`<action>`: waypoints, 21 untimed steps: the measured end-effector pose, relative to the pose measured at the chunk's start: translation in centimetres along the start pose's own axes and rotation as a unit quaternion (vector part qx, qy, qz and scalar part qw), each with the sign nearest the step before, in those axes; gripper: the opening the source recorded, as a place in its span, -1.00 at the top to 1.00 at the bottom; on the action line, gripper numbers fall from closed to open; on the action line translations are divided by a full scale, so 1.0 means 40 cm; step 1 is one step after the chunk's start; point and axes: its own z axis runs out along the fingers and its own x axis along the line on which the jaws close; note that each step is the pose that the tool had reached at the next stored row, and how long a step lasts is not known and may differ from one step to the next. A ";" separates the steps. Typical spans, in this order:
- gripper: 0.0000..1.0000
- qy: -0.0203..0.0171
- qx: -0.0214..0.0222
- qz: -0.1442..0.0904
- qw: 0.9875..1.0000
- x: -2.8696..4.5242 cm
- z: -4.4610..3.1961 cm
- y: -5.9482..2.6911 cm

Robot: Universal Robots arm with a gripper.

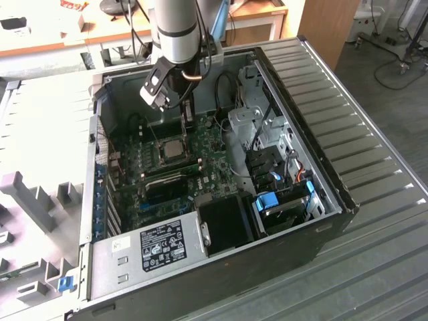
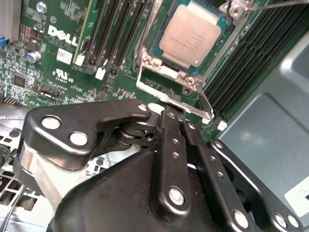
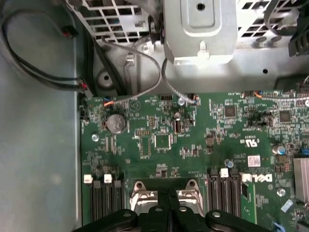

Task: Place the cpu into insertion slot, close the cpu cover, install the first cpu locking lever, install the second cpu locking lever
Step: 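Close the cpu cover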

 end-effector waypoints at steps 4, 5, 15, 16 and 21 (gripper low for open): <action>0.80 0.000 0.000 0.000 1.000 -0.001 0.004 -0.019; 0.80 0.000 0.000 0.000 1.000 -0.001 0.005 -0.023; 0.80 0.000 0.007 0.000 1.000 -0.001 0.007 -0.024; 0.80 -0.001 0.011 0.000 1.000 -0.002 0.007 -0.024; 0.80 -0.001 0.018 0.000 1.000 -0.002 0.008 -0.024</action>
